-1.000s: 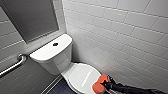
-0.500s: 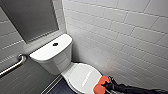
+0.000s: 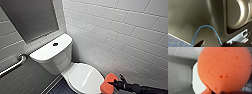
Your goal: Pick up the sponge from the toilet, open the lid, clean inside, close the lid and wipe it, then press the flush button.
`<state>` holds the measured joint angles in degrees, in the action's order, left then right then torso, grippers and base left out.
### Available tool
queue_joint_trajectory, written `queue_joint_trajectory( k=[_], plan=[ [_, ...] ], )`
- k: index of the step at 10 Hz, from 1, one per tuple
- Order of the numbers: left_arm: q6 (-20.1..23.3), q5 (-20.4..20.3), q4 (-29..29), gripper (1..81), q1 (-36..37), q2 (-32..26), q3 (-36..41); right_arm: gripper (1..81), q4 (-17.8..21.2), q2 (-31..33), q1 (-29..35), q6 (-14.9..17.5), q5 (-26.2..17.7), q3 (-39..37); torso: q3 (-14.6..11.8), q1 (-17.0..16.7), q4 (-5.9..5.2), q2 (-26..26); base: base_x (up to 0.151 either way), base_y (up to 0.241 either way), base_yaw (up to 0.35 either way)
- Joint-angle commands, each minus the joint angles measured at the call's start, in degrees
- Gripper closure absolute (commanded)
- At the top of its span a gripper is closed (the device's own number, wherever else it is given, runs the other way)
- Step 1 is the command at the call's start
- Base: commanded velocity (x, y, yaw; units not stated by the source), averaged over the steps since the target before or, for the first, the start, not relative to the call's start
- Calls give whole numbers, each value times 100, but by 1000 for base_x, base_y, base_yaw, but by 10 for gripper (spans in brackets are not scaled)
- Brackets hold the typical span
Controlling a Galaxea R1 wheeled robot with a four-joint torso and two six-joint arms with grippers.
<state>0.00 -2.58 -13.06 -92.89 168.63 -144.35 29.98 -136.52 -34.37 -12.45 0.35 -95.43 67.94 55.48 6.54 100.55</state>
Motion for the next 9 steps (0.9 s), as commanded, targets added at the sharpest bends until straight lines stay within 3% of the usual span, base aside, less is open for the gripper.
queue_joint_trajectory(
  k=[1,2,4,7,8,9],
  plan=[
    [26,496,-30,10,91,-1138,2016,811,8,1168,-285,14,132,702,0,0,0,0,0,0,0],
    [26,496,-39,10,204,-1784,3106,811,-1,1265,-574,14,132,685,0,0,0,0,0,0,0],
    [26,505,-14,10,528,-2645,4346,811,-52,1300,-1136,14,123,597,0,0,0,0,0,0,0],
    [-171,531,185,10,1326,-3551,5430,811,-209,1301,-1988,23,53,536,0,0,0,0,0,0,0],
    [-611,540,644,10,1785,-3843,5574,811,-343,1239,-2386,14,61,439,0,0,0,0,0,0,0],
    [-782,540,849,10,2261,-4021,5707,811,-430,1169,-2719,23,96,343,0,0,0,0,0,0,0]
  ],
)
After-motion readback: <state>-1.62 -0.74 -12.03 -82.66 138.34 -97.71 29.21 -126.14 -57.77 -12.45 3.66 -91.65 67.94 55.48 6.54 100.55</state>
